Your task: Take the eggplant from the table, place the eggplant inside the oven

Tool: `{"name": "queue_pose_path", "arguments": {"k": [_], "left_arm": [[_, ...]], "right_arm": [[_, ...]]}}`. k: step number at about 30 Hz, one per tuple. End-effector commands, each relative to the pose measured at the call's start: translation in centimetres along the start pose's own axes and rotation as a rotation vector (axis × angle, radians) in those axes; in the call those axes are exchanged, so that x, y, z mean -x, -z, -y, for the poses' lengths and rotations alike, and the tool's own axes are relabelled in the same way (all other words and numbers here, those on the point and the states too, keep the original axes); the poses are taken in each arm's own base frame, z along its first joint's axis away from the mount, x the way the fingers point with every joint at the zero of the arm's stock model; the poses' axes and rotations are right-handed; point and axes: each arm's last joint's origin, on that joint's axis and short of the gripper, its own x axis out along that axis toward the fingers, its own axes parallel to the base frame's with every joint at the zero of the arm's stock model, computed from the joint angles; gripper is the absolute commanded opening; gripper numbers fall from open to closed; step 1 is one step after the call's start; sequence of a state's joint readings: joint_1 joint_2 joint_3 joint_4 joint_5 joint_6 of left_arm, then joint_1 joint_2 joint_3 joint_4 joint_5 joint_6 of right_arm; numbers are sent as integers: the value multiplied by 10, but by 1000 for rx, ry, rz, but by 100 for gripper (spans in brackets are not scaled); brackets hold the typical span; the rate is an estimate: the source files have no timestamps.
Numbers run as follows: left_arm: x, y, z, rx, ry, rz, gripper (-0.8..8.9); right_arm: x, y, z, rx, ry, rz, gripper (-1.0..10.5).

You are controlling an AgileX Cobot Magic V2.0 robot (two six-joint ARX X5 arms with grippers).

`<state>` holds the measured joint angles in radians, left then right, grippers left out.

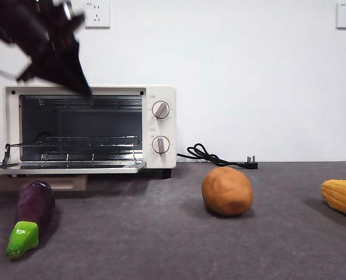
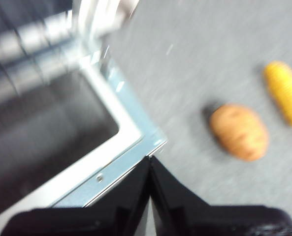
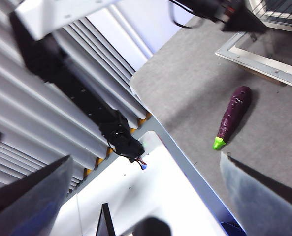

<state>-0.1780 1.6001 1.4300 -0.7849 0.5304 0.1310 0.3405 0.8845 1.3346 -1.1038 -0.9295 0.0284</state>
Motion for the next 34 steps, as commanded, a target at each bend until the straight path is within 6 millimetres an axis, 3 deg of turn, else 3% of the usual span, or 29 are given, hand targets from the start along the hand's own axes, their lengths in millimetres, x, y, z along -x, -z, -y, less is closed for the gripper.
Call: {"name": "queue_pose_path", "arguments": {"k": [1, 7, 17, 26, 34], "left_arm": [[27, 0, 16, -51, -9, 69, -6], [100, 9, 57, -142, -135, 252, -6], [191, 69, 114, -205, -292, 396, -6], [242, 136, 149, -194, -447, 497, -6], [258, 181, 163, -173, -489, 483, -6]], "right_arm": [[-1, -2, 2, 10, 16, -2, 505], [-7, -6, 11, -15, 42, -22, 504], [-31, -14, 27, -27, 0, -103, 504], [-84, -24, 26, 68, -26, -193, 503], [-156, -29, 24, 114, 37, -228, 503]]}}
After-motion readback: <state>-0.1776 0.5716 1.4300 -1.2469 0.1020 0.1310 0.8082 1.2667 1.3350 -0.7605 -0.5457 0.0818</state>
